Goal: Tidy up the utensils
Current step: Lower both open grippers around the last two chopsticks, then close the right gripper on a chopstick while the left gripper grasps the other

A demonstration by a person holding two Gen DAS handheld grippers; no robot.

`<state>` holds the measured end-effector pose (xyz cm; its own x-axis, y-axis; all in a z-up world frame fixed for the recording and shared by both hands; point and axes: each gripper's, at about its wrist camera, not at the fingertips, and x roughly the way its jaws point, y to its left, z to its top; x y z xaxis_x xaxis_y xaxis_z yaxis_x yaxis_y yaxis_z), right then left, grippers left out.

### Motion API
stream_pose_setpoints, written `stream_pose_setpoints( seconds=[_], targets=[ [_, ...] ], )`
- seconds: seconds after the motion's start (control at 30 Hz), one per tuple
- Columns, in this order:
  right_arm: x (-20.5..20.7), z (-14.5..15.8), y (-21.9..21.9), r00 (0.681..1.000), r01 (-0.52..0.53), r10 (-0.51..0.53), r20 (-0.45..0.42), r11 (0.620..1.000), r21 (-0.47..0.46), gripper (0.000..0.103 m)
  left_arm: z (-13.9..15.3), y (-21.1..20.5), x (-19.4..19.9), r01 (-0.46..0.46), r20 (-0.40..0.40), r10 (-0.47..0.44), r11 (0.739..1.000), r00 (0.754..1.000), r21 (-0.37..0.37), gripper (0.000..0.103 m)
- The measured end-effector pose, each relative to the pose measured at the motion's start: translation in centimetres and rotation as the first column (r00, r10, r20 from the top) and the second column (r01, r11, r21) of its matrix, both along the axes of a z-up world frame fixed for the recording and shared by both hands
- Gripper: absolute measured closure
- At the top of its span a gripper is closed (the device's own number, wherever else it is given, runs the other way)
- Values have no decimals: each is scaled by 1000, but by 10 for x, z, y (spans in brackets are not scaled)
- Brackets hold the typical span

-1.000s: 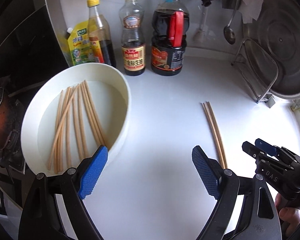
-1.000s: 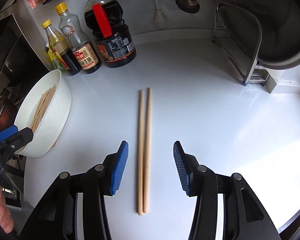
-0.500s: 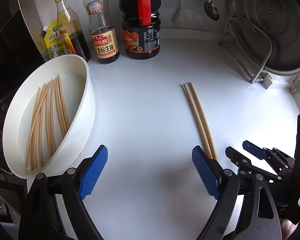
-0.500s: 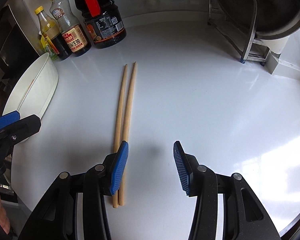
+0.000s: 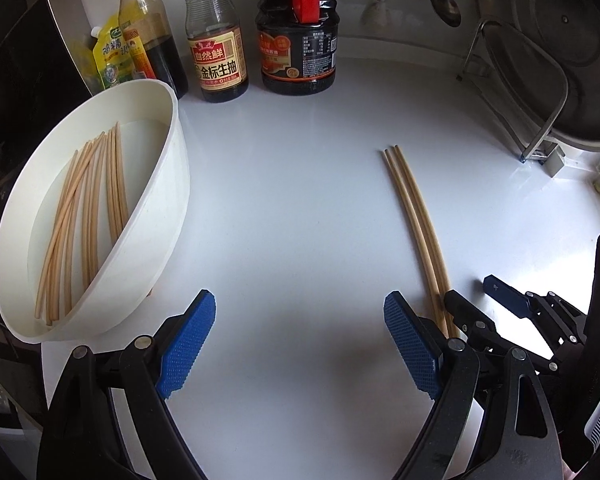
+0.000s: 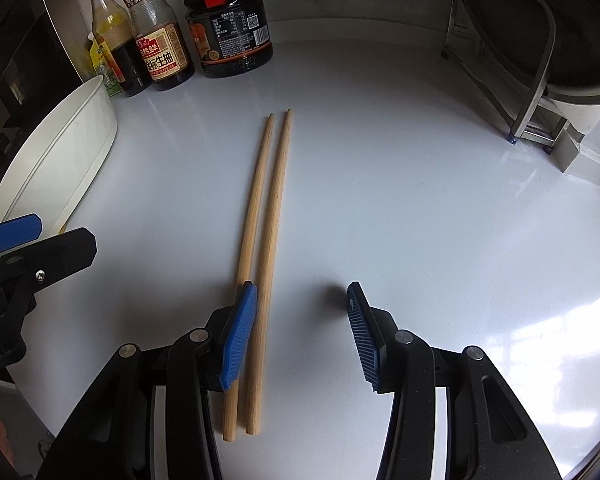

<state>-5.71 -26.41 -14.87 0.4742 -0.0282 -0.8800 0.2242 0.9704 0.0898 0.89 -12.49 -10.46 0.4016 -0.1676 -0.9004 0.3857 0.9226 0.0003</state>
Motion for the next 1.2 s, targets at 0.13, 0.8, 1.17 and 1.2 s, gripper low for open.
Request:
stream_pose_setpoints(
  seconds=[0.13,0.8,1.17,1.2],
  targets=[
    [4,0,5,999,-50,50,-4,997,-52,58,-7,-5,2,-20,-7,20,1000,1000,-6,18],
    [-24,4,-50,998,-30,32,55,999,-38,96,-39,-57,-7,-76,-40,74,996,996,-51,18],
    [-33,2,-66,997,-15,17,72,999,-28,94,-51,-76,-8,-121,-55,119,992,991,-35,18],
    [-34,2,-67,997,-14,16,73,999,-29,93,-52,-77,-8,-120,-55,118,992,991,-30,18]
  ],
)
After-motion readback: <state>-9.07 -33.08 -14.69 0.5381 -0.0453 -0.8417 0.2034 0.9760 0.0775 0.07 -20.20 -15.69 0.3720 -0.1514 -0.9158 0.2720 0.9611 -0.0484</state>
